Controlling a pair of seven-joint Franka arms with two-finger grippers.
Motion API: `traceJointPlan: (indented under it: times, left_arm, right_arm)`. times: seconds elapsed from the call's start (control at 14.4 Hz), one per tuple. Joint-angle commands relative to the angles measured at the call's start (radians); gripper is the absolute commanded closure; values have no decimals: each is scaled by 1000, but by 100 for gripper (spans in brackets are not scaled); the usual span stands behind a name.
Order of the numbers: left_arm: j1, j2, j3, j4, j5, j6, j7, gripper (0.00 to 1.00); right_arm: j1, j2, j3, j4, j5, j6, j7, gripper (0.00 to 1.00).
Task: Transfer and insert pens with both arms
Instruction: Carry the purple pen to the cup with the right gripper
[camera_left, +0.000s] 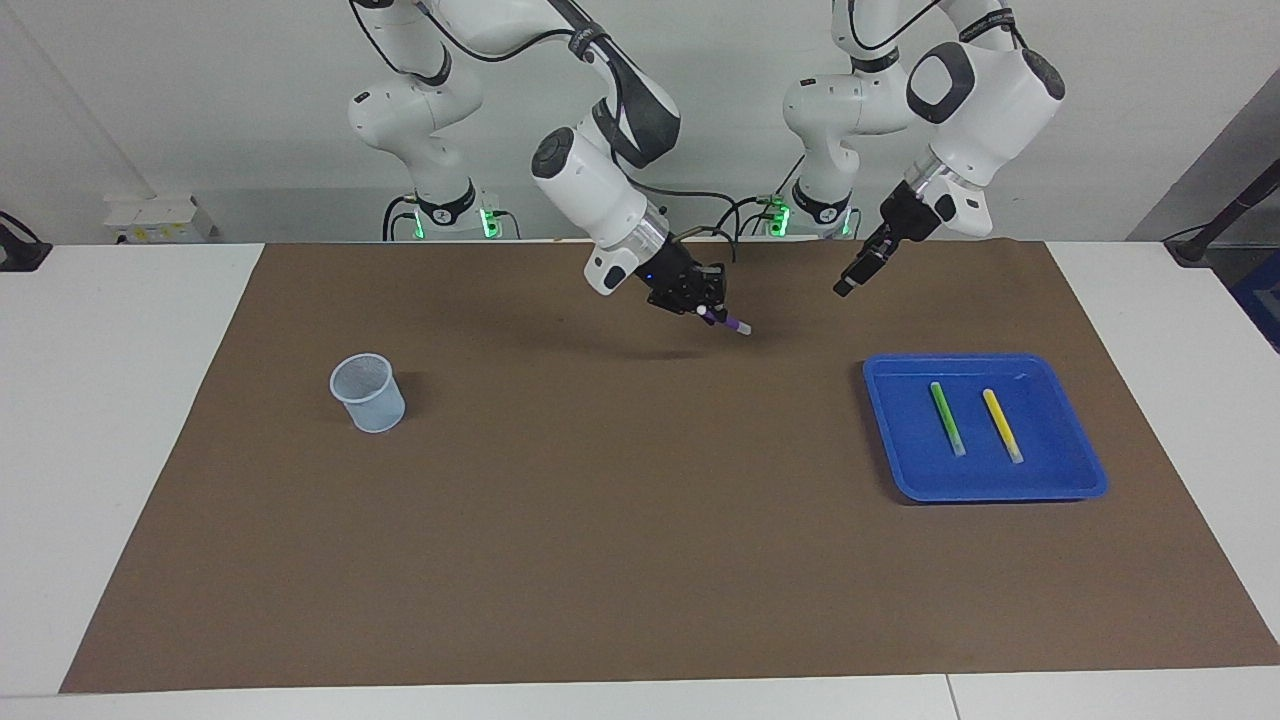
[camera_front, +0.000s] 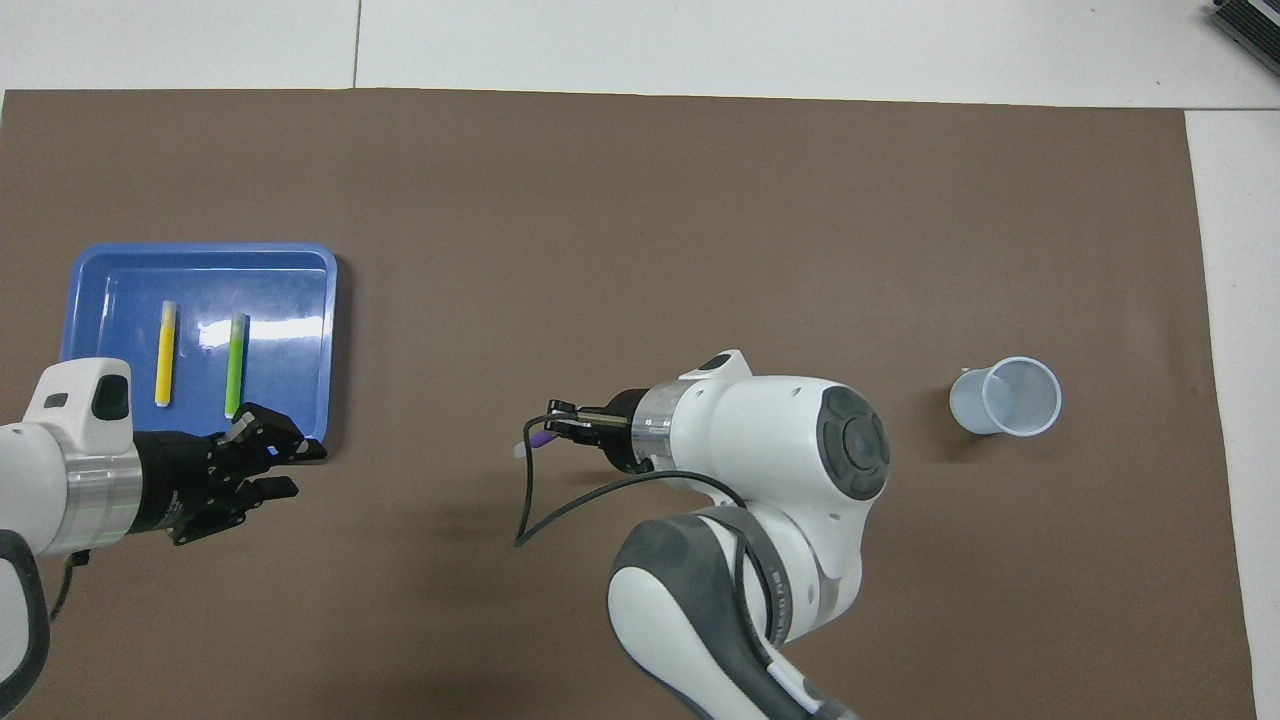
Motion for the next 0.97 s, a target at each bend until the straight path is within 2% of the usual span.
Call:
traceJointPlan:
  times: [0.0, 0.28, 0.42, 0.62, 0.9]
  left_arm:
    - [54, -22, -6, -5, 69, -33, 233, 48]
    - [101, -8, -7, 0, 152, -21, 487, 48]
    - [130, 18, -7, 12, 199, -13, 588, 46]
    - [143, 67, -7, 28, 242, 28, 671, 45]
    - [154, 154, -7, 38, 247, 114, 700, 45]
  right_arm:
    - [-71, -24, 6, 4, -86, -110, -120, 100]
    - [-208, -33, 8, 62, -199, -319, -278, 100]
    - [-264, -41, 8, 94, -308, -443, -350, 100]
    - [-314, -82, 9, 99, -494, -592, -491, 100]
    - [-412, -120, 6, 122, -653, -747, -764, 100]
